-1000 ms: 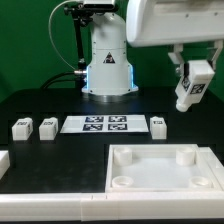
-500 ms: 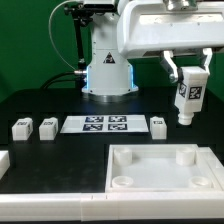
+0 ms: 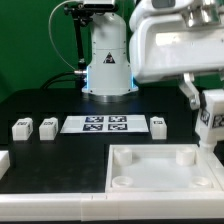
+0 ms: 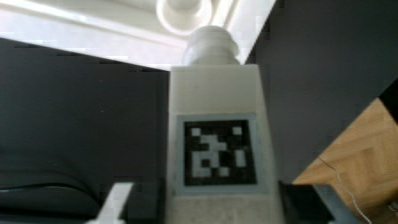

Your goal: Assemble one leg

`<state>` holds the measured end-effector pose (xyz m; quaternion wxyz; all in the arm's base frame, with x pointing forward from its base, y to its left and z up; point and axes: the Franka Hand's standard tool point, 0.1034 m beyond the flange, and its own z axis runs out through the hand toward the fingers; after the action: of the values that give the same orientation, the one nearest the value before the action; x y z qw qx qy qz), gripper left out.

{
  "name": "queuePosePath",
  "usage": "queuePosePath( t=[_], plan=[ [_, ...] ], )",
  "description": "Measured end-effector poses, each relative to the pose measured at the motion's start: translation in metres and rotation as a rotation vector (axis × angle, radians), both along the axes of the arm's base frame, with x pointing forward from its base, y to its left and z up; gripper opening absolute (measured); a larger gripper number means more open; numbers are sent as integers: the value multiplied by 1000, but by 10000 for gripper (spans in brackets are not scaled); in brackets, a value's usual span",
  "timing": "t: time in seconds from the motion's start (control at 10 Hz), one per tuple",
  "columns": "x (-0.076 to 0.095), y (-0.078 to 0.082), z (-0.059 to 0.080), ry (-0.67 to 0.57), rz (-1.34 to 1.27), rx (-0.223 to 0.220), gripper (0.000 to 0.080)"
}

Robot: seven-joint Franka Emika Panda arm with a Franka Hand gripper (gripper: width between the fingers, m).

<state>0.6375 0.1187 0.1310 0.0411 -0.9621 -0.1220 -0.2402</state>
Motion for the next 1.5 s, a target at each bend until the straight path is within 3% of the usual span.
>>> queuePosePath(
  t=[0.2,1.1,1.5],
  plan=[
    [3,-6,-6,-18,-7,-2,291],
    [-3,-5,-39,-33,-11,5,291],
    [-5,-4,-45,-92,-16,13,291]
  ],
)
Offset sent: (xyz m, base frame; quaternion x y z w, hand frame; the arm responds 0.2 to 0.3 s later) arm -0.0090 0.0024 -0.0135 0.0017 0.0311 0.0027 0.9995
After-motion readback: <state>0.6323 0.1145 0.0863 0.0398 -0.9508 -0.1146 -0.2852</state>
